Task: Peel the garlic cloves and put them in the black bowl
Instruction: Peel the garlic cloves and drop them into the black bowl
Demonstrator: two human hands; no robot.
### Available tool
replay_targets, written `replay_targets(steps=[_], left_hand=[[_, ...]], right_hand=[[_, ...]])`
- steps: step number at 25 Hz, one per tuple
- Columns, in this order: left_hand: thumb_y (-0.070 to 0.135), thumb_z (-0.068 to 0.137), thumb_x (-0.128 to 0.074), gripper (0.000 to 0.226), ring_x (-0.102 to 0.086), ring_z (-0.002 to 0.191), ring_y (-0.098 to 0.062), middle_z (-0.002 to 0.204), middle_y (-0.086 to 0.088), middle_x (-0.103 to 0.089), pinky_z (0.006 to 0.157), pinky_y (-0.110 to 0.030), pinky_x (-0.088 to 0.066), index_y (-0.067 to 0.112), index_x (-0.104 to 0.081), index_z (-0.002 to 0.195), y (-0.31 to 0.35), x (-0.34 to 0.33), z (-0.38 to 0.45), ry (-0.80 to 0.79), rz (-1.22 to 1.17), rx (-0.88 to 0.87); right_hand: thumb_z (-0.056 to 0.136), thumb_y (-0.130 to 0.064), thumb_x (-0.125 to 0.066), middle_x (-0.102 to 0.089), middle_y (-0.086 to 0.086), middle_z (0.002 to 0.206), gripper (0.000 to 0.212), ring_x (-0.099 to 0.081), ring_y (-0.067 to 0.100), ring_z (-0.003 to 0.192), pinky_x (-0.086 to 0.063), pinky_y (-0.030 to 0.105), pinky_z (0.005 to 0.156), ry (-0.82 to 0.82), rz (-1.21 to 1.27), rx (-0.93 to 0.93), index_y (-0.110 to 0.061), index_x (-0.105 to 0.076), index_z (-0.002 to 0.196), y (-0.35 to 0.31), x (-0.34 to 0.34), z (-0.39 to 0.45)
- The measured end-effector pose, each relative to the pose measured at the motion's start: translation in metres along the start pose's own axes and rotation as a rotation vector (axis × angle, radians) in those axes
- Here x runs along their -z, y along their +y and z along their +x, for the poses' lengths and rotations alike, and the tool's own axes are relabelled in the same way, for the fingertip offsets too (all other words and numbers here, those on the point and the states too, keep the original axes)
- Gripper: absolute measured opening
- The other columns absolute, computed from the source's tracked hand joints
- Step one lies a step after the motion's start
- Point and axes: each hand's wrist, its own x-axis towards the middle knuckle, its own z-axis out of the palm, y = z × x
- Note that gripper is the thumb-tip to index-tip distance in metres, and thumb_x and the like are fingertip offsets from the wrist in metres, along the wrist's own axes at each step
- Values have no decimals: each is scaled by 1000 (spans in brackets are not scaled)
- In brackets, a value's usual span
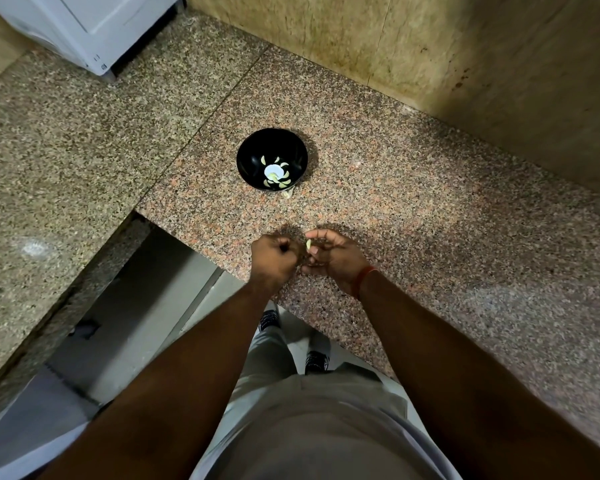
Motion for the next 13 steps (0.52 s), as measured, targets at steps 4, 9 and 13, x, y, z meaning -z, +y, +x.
replay_targets(steps=[4,9,13], left_hand=[[5,89,-75,9,-69,58,-8,83,-2,-75,50,-15,-51,14,-76,86,0,0,-2,0,42,-28],[7,88,-76,1,-65,59,-10,78,-4,-75,52,-19,-48,8,-76,87,1,-1,-3,-66,-144,-34],[4,89,-74,2,-62,55,-12,79,-9,-74,47,-20,-47,3,-75,89,2,-4,-1,-89,-184,1]], right_hand=[[96,8,-57,-54,30,136,32,-58,36,103,-62,40,71,13,-1,-12,-6,-67,122,3,1,2],[94,7,-61,-56,26,135,37,-62,37,108,-63,44,78,2,3,-57,-11,-63,126,5,2,2],[91,5,-66,-59,23,131,39,-65,35,105,-62,40,73,-4,-74,-20,-10,-61,126,4,0,1]])
